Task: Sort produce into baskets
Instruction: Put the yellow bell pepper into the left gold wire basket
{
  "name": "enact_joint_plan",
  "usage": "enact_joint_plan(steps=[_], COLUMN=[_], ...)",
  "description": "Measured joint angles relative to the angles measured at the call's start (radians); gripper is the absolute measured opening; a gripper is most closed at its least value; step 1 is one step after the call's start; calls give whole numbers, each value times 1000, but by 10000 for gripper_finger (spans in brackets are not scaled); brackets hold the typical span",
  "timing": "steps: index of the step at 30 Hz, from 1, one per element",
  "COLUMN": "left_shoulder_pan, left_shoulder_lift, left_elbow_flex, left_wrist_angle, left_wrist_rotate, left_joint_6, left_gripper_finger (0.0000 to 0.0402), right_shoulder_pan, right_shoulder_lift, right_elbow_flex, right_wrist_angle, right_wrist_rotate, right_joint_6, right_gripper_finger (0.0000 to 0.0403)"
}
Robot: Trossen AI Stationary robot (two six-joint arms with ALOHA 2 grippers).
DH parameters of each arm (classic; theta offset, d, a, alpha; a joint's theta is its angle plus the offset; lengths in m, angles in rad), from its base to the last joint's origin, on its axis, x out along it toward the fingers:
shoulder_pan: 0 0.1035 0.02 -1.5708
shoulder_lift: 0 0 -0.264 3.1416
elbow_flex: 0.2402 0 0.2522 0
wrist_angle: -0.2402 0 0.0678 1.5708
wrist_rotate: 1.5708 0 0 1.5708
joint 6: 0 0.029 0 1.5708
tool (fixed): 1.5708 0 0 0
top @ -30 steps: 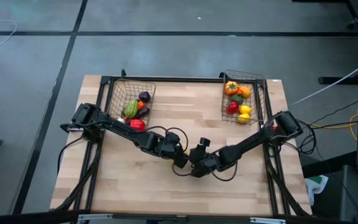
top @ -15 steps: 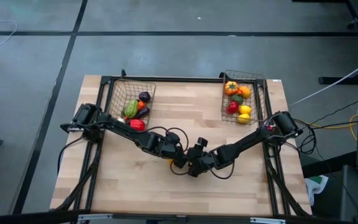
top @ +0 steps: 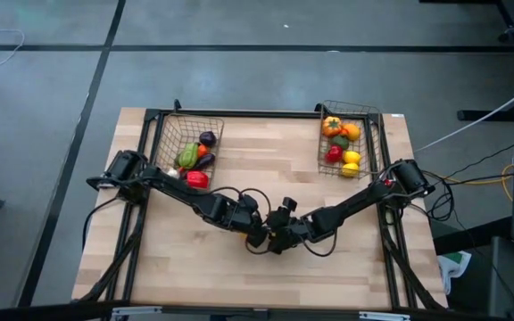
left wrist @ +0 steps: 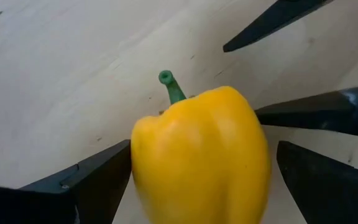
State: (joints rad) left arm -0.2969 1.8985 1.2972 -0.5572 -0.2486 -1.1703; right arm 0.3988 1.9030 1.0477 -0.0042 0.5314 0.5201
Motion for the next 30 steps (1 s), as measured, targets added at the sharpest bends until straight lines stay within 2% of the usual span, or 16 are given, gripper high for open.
enact_joint_plan(steps=[8,22,30], left_shoulder_pan=[-7,-7,-10], left_shoulder_lift=[8,8,8], left_elbow_flex=[0,0,0], left_wrist_angle=[12,-22,-79], left_wrist_rotate=[-16,-22,-24], left_joint_6=[2,123,121], left_gripper_finger=[386,385,338], right_shoulder_pan=[0,-1,-1], right_shoulder_lift=[0,-9,-98], right_elbow_flex=[0,0,0], right_wrist_angle=[-4,-30,-153], right_wrist_rotate=[5,-18,-19], right_joint_6=[0,-1,-4], right_gripper_finger=[209,209,209])
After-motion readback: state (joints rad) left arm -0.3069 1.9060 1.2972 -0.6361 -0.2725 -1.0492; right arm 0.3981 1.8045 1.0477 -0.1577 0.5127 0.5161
